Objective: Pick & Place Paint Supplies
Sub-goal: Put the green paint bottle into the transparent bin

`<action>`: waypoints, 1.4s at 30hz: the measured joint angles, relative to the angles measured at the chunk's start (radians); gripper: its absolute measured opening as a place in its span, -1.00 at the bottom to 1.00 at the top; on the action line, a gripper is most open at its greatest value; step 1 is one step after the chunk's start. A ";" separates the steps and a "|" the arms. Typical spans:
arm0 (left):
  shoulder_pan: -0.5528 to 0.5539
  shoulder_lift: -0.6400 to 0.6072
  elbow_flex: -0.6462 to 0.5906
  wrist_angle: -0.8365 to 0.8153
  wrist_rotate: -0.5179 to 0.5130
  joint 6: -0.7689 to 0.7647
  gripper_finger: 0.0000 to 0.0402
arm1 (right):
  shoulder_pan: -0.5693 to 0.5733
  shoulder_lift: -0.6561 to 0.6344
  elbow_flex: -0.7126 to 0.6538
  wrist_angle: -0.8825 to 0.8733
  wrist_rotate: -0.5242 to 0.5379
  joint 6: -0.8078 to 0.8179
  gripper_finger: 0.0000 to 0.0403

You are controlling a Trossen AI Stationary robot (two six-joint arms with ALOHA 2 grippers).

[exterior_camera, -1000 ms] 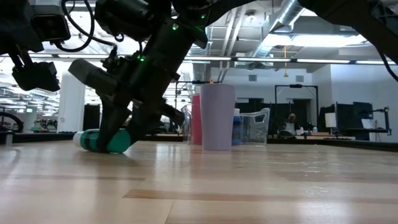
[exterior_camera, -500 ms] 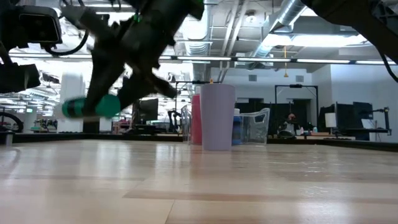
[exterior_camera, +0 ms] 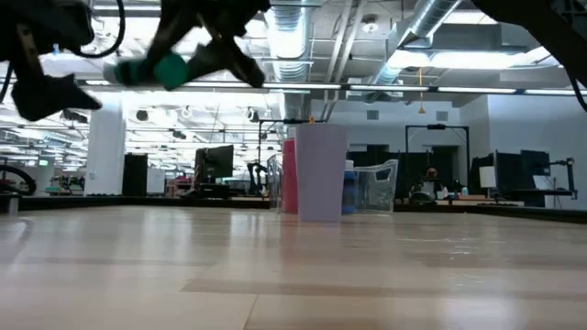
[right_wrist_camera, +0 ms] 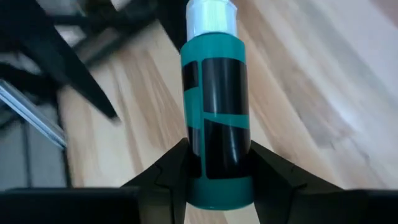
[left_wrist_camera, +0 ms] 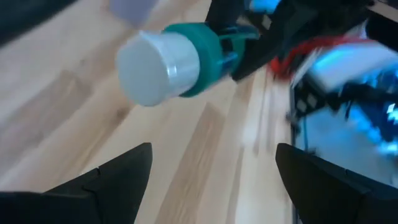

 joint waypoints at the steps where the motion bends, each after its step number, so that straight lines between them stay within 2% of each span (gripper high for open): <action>1: -0.006 0.000 0.000 0.020 -0.032 -0.001 0.67 | -0.004 -0.008 0.000 0.016 0.002 0.008 -0.37; 5: -0.014 -0.005 0.000 0.104 -0.099 0.003 0.67 | -0.025 -0.054 -0.002 0.041 0.005 0.030 -0.37; 9: -0.012 -0.008 0.000 0.224 -0.126 0.087 0.67 | -0.043 -0.108 -0.001 0.091 0.005 0.049 -0.36; 19: -0.011 -0.046 0.000 0.725 -0.135 0.446 0.67 | -0.073 -0.254 -0.001 0.167 0.006 0.054 -0.35; 26: 0.029 -0.091 0.000 1.014 -0.280 0.728 0.67 | -0.070 -0.329 -0.001 0.313 0.008 0.054 -0.35; 30: 0.099 -0.092 0.010 1.068 -0.273 0.784 0.67 | -0.060 -0.339 0.000 0.353 0.008 0.054 -0.35; 38: 0.210 -0.027 0.115 1.071 -0.099 0.813 0.67 | -0.032 -0.323 0.000 0.368 0.005 0.080 -0.35; 42: 0.223 0.040 0.151 1.070 -0.093 0.815 0.67 | -0.021 -0.318 -0.002 0.365 0.006 0.078 -0.35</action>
